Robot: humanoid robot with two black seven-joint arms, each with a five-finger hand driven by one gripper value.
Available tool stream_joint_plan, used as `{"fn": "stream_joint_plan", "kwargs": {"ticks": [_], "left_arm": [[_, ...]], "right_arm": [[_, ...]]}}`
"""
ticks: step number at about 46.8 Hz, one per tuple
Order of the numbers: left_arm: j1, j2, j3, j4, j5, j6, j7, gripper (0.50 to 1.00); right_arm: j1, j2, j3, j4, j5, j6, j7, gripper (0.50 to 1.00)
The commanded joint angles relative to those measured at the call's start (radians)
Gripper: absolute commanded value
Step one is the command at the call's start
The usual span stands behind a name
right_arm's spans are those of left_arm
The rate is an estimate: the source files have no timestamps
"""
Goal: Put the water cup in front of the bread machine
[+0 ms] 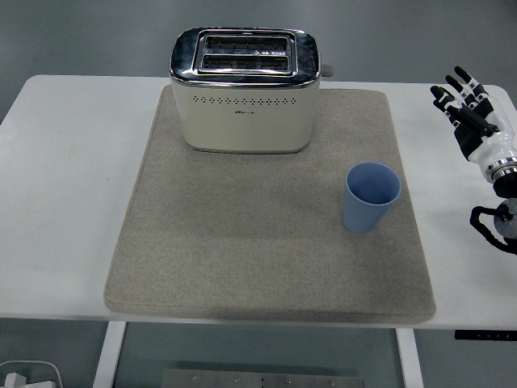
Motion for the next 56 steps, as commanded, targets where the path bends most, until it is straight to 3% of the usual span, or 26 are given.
{"fn": "stream_joint_plan", "kwargs": {"ticks": [1, 36, 56], "left_arm": [[0.0, 0.0, 0.0, 0.0, 0.0, 0.0, 0.0, 0.999], [0.0, 0.0, 0.0, 0.0, 0.0, 0.0, 0.0, 0.999], [0.0, 0.0, 0.0, 0.0, 0.0, 0.0, 0.0, 0.996]], "right_arm": [[0.0, -0.008, -0.002, 0.0, -0.001, 0.002, 0.0, 0.917], [0.001, -0.03, -0.023, 0.003, -0.01, 0.012, 0.0, 0.917], [-0.009, -0.168, -0.055, 0.075, -0.01, 0.031, 0.0, 0.917]]}}
